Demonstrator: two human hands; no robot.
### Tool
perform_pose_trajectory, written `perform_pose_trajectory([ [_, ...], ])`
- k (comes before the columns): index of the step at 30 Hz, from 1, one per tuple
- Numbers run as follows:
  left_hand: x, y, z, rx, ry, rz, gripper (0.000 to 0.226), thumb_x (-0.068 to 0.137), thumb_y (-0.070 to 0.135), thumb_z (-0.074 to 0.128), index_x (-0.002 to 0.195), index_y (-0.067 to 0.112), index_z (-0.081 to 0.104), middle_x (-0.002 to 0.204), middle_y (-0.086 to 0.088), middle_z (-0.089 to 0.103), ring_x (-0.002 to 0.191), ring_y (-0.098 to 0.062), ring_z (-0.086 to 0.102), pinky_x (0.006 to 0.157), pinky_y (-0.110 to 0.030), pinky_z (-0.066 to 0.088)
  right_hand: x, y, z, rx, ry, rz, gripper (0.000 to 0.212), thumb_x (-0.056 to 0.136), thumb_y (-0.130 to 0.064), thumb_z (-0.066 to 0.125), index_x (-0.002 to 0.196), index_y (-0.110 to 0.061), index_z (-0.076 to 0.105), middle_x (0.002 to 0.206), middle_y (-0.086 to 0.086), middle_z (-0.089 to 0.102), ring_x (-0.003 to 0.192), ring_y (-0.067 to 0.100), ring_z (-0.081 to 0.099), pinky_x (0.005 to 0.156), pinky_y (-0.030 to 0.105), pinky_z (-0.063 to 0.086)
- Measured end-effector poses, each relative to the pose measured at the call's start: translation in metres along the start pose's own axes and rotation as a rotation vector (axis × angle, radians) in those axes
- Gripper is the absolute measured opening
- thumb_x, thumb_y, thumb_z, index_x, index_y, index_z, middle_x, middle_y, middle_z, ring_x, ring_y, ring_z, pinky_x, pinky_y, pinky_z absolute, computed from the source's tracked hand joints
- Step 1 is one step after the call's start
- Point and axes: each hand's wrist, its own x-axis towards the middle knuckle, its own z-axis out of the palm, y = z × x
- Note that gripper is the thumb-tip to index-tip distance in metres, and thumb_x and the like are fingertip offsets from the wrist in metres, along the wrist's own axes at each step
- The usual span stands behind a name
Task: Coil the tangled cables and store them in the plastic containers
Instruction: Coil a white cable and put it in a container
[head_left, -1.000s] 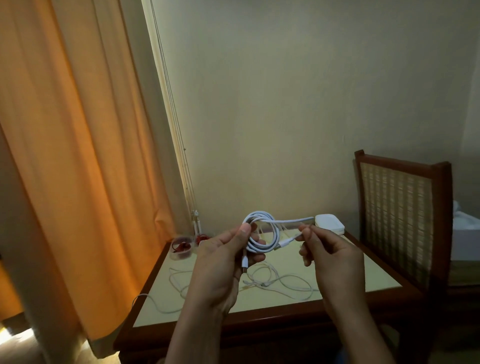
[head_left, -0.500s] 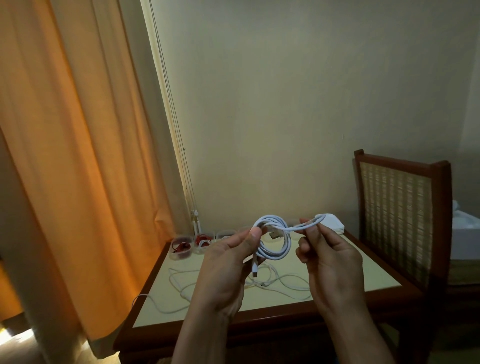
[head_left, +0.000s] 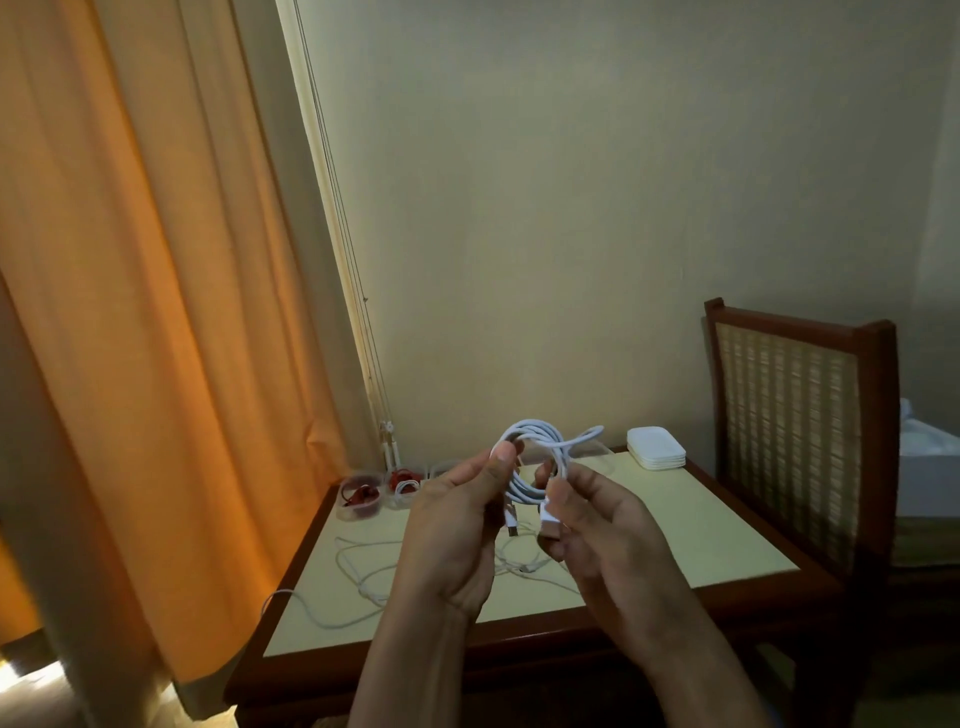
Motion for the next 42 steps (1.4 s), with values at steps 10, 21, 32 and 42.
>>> perform_pose_trajectory([
  [10, 0.007, 0.022, -0.017, 0.580, -0.121, 0.119, 0.019, 0.095, 0.014, 0.069, 0.113, 0.022, 0.071, 0.102, -0.018, 0.073, 0.090, -0.026, 0.071, 0.081, -0.037, 0.059, -0.005, -0.015, -0.002, -0.490, 0.174, -0.042, 0.008, 0.096, -0.028, 0.064, 0.096, -0.030, 0.072, 0.059, -0.004, 0.058, 0.055, 0.006, 0.050, 0.059, 0.022, 0.048],
  [21, 0.002, 0.049, -0.010, 1.247, -0.323, 0.430, 0.022, 0.095, 0.041, 0.068, 0.116, 0.042, 0.063, 0.091, 0.011, 0.071, 0.082, -0.002, 0.068, 0.077, -0.031, 0.060, 0.018, -0.040, -0.016, -1.001, 0.023, -0.117, 0.018, 0.098, -0.022, 0.061, 0.087, -0.032, 0.071, 0.069, -0.007, 0.061, 0.056, 0.001, 0.051, 0.057, 0.023, 0.039],
  [32, 0.012, 0.043, -0.028, 0.640, 0.034, 0.340, 0.021, 0.104, 0.021, 0.056, 0.117, 0.015, 0.072, 0.082, 0.000, 0.077, 0.078, -0.017, 0.077, 0.077, -0.039, 0.064, 0.030, -0.042, -0.043, -1.050, 0.326, -0.475, 0.024, 0.092, -0.006, 0.069, 0.105, -0.024, 0.078, 0.079, -0.019, 0.065, 0.077, 0.002, 0.064, 0.067, 0.012, 0.047],
  [42, 0.012, 0.028, -0.027, 0.258, 0.040, 0.220, 0.023, 0.103, 0.010, 0.056, 0.123, 0.005, 0.064, 0.084, -0.011, 0.077, 0.082, -0.027, 0.077, 0.073, -0.035, 0.063, 0.029, 0.001, -0.033, -1.235, 0.423, -0.575, 0.017, 0.094, -0.012, 0.068, 0.106, -0.023, 0.074, 0.088, -0.013, 0.064, 0.087, 0.015, 0.059, 0.074, 0.039, 0.053],
])
